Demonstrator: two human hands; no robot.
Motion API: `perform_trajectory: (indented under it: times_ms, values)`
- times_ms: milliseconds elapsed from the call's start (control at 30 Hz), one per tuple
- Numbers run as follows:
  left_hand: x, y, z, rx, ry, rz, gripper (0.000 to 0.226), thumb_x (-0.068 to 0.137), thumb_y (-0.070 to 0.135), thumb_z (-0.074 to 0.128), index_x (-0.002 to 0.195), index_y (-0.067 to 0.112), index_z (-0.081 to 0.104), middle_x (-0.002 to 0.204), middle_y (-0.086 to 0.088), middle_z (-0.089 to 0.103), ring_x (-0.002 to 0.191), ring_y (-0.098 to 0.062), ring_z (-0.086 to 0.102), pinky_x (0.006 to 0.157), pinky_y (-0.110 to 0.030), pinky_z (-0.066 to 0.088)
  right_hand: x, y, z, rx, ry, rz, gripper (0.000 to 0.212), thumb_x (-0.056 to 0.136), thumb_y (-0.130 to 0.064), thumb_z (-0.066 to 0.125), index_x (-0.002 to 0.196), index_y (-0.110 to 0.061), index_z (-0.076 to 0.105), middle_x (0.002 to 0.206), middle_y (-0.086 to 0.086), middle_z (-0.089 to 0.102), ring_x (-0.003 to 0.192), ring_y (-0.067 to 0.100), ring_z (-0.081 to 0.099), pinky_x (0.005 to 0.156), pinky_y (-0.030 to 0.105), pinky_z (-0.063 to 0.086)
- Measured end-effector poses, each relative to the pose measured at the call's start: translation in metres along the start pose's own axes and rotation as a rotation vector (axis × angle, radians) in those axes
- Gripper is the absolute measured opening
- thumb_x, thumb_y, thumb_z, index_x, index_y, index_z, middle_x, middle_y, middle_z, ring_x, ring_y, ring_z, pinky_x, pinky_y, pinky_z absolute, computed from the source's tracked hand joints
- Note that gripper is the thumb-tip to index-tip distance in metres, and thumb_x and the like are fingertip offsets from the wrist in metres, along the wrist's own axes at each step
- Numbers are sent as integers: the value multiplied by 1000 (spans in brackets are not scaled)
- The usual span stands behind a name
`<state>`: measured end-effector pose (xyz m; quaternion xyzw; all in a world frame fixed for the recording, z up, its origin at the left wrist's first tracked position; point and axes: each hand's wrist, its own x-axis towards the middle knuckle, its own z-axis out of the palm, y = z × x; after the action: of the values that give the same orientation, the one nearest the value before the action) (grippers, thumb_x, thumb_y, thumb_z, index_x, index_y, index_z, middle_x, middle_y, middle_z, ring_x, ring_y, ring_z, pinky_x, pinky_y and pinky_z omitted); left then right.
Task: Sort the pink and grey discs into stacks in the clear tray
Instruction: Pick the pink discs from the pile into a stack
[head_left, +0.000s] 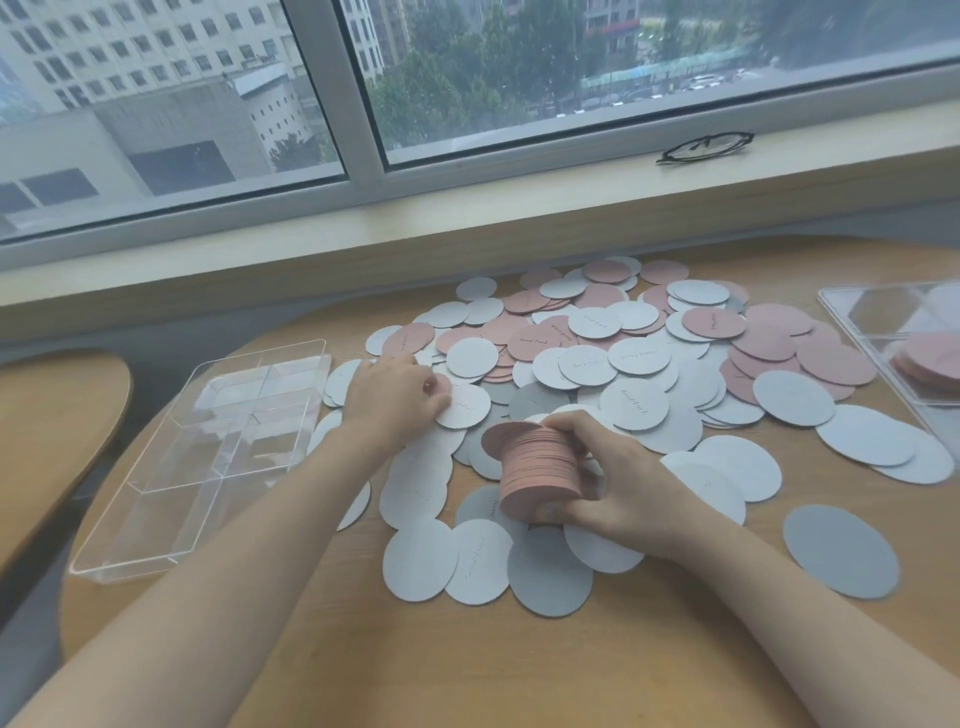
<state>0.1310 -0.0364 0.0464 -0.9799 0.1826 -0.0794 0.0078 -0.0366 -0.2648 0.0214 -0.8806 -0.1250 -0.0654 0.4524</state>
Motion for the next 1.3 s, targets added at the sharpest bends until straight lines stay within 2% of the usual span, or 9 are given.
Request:
perform_trajectory:
  times_ms: [267, 400, 467, 600, 700, 800, 933, 1100, 1300]
  values:
    - [-38, 3, -22, -355, 392, 121, 20, 97, 23, 56, 95, 21, 76, 85, 6, 73, 83, -20, 58, 81, -34, 41, 0, -2, 0, 18, 0, -14, 75, 69, -38, 87, 134, -33, 49, 120, -18, 58, 112, 2, 53, 90, 11, 40]
    - [-80, 32, -33, -880, 190, 83, 16, 99, 26, 59, 103, 28, 75, 89, 14, 73, 68, -8, 56, 67, -25, 46, 0, -1, 0, 33, -4, -28, 79, 70, -36, 88, 138, -31, 48, 121, -17, 57, 114, -1, 52, 89, 8, 37]
    - [-94, 44, -28, -1008, 85, 89, 19, 100, 26, 58, 104, 36, 74, 97, 15, 74, 81, -17, 65, 74, -35, 53, 1, 0, 1, 11, 11, -10, 87, 69, -38, 88, 142, -34, 42, 121, -21, 54, 112, -9, 49, 89, 6, 36]
    - [-104, 57, -16, -1189, 22, 48, 23, 101, 20, 54, 106, 32, 72, 100, 11, 74, 98, -10, 65, 87, -30, 52, 1, 4, 4, -11, 16, -4, 106, 68, -41, 88, 152, -37, 23, 122, -22, 47, 114, -10, 45, 96, 7, 34]
    - [-109, 62, -8, -1227, -81, 58, 29, 104, 39, 44, 121, 31, 67, 111, 14, 72, 103, -4, 64, 86, -29, 49, 3, 9, 5, -74, 42, -28, 92, 68, -49, 84, 145, -29, 37, 123, -11, 38, 118, -1, 41, 102, 22, 39]
    - [-118, 62, 8, -1211, -253, 162, 72, 87, 80, 40, 149, 44, 35, 148, 25, 47, 133, 3, 48, 107, -22, 40, 4, 12, 6, -217, 79, -69, 80, 70, -63, 72, 134, -24, 44, 126, -6, 35, 119, 14, 40, 103, 32, 38]
    - [-118, 67, 15, -985, -261, 243, 104, 70, 97, 34, 153, 49, -6, 157, 38, 4, 144, 18, 10, 116, -10, 15, 1, 11, 11, -316, -33, -91, 81, 88, -51, 63, 151, -20, 22, 139, -2, 42, 131, 13, 35, 121, 35, 12]
    - [-118, 75, 19, -908, -13, 163, 103, 75, 94, 31, 157, 36, 12, 146, 44, 11, 132, 31, 12, 104, 3, 13, -1, 6, 11, -356, -105, -121, 83, 94, -54, 47, 157, -24, 3, 156, -3, 30, 146, 7, 19, 124, 35, 2]
    - [-116, 78, 17, -886, -31, 187, 90, 74, 91, 40, 145, 54, 0, 144, 48, 4, 132, 31, 7, 105, 3, 9, -4, -4, -2, -346, -214, -73, 90, 95, -49, 56, 158, -26, -4, 157, -6, 29, 146, 4, 16, 123, 30, -1]
